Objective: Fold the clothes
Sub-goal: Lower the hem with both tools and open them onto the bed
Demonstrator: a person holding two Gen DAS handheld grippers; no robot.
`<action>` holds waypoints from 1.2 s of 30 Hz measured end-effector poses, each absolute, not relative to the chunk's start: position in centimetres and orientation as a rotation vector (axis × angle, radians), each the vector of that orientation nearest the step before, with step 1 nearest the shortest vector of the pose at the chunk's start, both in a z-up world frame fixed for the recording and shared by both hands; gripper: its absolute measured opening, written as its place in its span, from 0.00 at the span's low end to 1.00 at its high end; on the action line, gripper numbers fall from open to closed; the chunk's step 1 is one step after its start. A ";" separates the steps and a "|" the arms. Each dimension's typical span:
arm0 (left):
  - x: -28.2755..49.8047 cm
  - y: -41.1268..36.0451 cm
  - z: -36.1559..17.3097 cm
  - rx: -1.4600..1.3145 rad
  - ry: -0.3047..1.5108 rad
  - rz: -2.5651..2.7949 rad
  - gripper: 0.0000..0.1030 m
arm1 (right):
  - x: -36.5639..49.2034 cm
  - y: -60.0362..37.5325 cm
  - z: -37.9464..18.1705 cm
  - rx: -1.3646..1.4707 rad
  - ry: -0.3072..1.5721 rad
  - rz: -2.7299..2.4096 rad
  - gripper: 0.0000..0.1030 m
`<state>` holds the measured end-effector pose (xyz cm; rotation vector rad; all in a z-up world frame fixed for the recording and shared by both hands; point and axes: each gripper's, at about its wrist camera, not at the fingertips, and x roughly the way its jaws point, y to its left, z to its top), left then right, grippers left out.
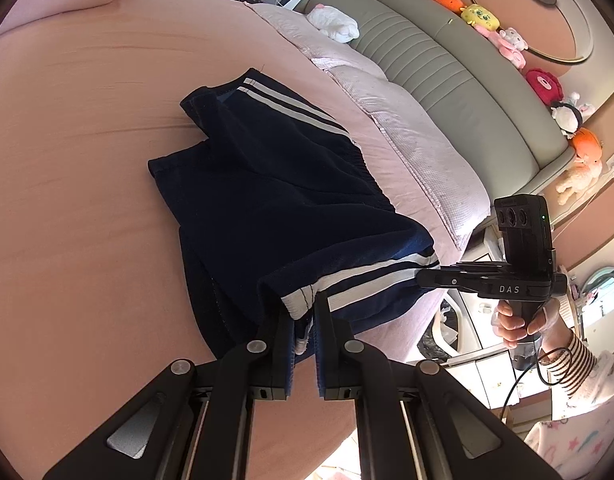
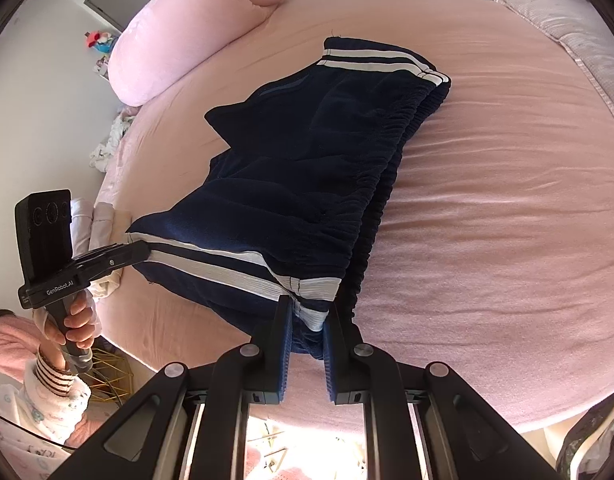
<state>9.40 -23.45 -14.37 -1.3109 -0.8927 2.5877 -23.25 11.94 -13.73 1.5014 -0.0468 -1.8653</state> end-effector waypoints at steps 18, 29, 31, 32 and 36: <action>12.1 -22.2 -17.4 -1.383 -1.014 2.506 0.06 | -21.2 10.5 -16.2 1.568 0.192 -1.852 0.13; 12.4 -23.4 -16.7 -1.432 -0.987 2.495 0.07 | -21.1 10.1 -16.0 1.568 0.266 -1.857 0.14; 12.3 -24.0 -16.9 -1.456 -1.027 2.467 0.07 | -21.2 10.0 -15.7 1.562 0.293 -1.860 0.22; 12.3 -24.3 -16.9 -1.458 -1.050 2.454 0.07 | -21.2 10.0 -15.6 1.562 0.309 -1.861 0.29; 12.5 -25.7 -16.8 -1.457 -1.132 2.419 0.13 | -21.5 10.7 -14.8 1.560 0.273 -1.858 0.36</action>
